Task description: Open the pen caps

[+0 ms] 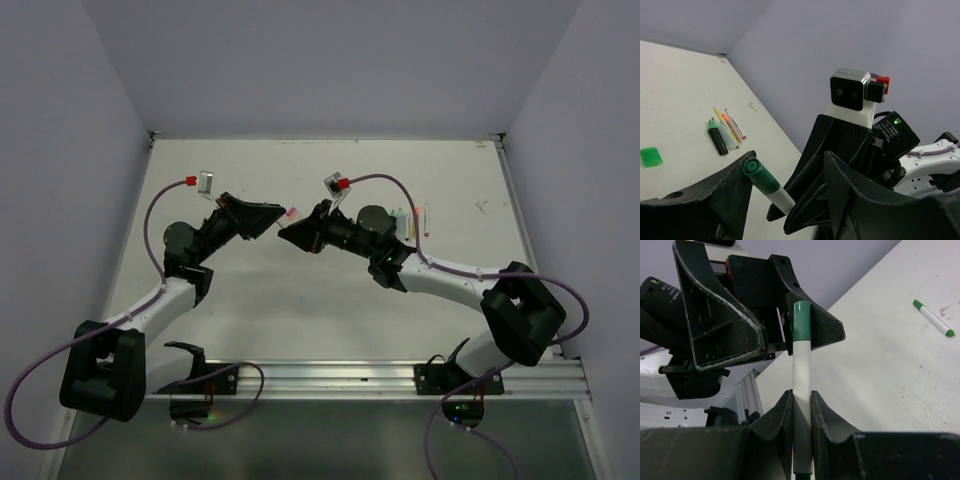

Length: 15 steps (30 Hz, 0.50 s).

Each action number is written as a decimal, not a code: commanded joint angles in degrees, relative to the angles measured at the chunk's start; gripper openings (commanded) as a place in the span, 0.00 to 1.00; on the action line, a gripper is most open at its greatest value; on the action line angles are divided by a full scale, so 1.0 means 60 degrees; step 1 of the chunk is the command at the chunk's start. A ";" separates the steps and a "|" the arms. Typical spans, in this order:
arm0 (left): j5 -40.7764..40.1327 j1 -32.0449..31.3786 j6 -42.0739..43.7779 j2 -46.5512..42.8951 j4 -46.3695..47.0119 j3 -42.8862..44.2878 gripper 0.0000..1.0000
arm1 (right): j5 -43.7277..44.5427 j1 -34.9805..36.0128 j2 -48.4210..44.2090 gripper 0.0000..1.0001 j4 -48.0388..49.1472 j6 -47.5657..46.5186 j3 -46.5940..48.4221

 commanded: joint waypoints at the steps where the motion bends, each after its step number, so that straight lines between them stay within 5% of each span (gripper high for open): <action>1: -0.0253 -0.0082 -0.0419 -0.0254 0.0807 -0.0151 0.59 | -0.0226 -0.0147 0.0188 0.00 0.0853 0.0231 0.0100; 15: -0.0737 -0.0097 -0.0141 -0.0225 0.1231 0.0054 0.57 | -0.1018 -0.0147 0.0598 0.00 0.1849 0.1374 -0.0310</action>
